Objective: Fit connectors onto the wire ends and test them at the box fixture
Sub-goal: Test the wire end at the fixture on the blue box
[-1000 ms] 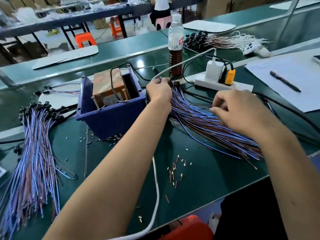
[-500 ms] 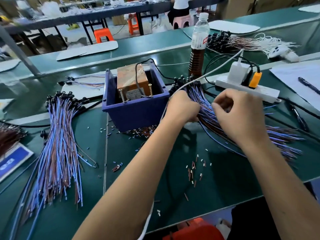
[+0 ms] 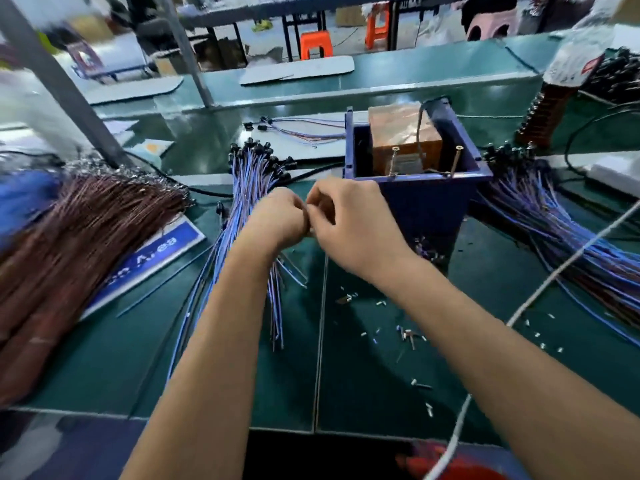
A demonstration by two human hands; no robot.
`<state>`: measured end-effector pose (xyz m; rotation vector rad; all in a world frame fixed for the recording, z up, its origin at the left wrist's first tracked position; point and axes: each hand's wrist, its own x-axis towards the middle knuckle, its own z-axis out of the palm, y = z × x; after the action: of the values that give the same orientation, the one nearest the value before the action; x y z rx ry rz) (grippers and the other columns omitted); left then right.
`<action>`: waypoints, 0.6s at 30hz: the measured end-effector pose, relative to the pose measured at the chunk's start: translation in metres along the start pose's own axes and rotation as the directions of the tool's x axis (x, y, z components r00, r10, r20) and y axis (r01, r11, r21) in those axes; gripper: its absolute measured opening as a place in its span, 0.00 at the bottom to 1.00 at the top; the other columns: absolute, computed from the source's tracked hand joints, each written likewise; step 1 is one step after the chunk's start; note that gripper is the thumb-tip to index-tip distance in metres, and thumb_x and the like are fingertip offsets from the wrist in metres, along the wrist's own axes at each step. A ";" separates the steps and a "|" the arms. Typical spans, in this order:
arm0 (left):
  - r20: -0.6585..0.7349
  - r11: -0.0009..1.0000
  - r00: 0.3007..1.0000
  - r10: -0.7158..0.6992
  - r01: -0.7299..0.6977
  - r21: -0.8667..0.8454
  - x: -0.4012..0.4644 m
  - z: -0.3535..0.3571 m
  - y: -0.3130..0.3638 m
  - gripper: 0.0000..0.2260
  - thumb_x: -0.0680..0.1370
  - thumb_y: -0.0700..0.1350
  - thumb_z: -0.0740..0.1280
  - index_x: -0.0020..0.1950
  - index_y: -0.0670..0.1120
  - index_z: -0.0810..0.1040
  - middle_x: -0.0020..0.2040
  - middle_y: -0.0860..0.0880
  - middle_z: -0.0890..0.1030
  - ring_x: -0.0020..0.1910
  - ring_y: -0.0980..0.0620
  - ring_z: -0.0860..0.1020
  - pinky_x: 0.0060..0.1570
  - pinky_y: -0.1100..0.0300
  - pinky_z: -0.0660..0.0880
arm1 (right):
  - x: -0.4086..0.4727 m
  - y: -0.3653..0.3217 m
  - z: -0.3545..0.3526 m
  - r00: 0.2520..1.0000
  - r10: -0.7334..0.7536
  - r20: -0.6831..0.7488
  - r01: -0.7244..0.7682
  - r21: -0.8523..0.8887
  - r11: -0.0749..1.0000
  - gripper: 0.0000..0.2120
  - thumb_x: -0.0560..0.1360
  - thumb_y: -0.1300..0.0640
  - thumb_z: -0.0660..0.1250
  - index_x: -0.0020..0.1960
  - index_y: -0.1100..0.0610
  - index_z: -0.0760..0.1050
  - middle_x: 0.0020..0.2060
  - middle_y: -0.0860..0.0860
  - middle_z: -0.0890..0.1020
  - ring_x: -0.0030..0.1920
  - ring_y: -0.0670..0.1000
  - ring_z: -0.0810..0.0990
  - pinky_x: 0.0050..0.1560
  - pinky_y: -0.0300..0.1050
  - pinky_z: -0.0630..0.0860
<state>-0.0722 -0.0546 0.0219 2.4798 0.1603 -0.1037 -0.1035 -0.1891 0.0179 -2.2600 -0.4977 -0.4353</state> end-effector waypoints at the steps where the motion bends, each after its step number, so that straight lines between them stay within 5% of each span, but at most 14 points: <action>1: -0.144 0.991 0.988 -0.051 0.068 0.114 0.008 -0.004 -0.011 0.06 0.76 0.37 0.64 0.42 0.41 0.80 0.40 0.35 0.78 0.44 0.34 0.80 0.40 0.51 0.73 | 0.008 -0.004 0.014 0.997 0.025 0.073 -0.024 -0.020 1.000 0.04 0.78 0.61 0.67 0.50 0.58 0.80 0.41 0.56 0.85 0.42 0.58 0.82 0.46 0.50 0.79; 3: -0.381 0.953 0.919 -0.098 0.197 0.232 0.026 -0.008 -0.027 0.11 0.78 0.41 0.64 0.56 0.40 0.81 0.53 0.37 0.82 0.57 0.35 0.80 0.51 0.50 0.76 | 0.021 -0.009 0.038 0.961 0.114 0.254 -0.097 -0.076 0.992 0.06 0.79 0.63 0.64 0.56 0.60 0.75 0.47 0.61 0.83 0.47 0.63 0.82 0.48 0.55 0.80; 6: -0.514 0.949 0.850 -0.117 0.248 0.195 0.049 -0.015 -0.039 0.13 0.78 0.42 0.64 0.61 0.40 0.79 0.59 0.37 0.81 0.61 0.35 0.79 0.58 0.46 0.77 | 0.038 -0.011 0.067 0.850 0.266 0.455 -0.162 -0.255 0.953 0.14 0.83 0.55 0.65 0.65 0.61 0.70 0.61 0.63 0.79 0.62 0.65 0.79 0.55 0.51 0.75; 12: -0.479 0.916 0.864 -0.156 0.309 0.258 0.091 -0.017 -0.046 0.19 0.81 0.49 0.68 0.69 0.42 0.72 0.69 0.37 0.71 0.68 0.37 0.72 0.64 0.46 0.73 | 0.062 -0.013 0.087 0.824 0.368 0.432 -0.170 -0.431 0.886 0.21 0.83 0.54 0.62 0.72 0.63 0.66 0.68 0.60 0.78 0.69 0.63 0.77 0.61 0.52 0.74; 18: -0.500 0.917 0.849 -0.171 0.322 0.234 0.107 -0.014 -0.055 0.20 0.81 0.48 0.69 0.69 0.40 0.73 0.69 0.38 0.73 0.68 0.38 0.73 0.65 0.47 0.73 | 0.064 -0.010 0.095 0.841 0.361 0.403 -0.164 -0.447 0.879 0.20 0.83 0.51 0.63 0.70 0.62 0.67 0.65 0.59 0.79 0.67 0.63 0.77 0.50 0.50 0.66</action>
<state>0.0264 0.0068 -0.0121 2.7417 0.7298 0.4039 -0.0389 -0.0982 -0.0082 -2.7989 -0.3393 0.2036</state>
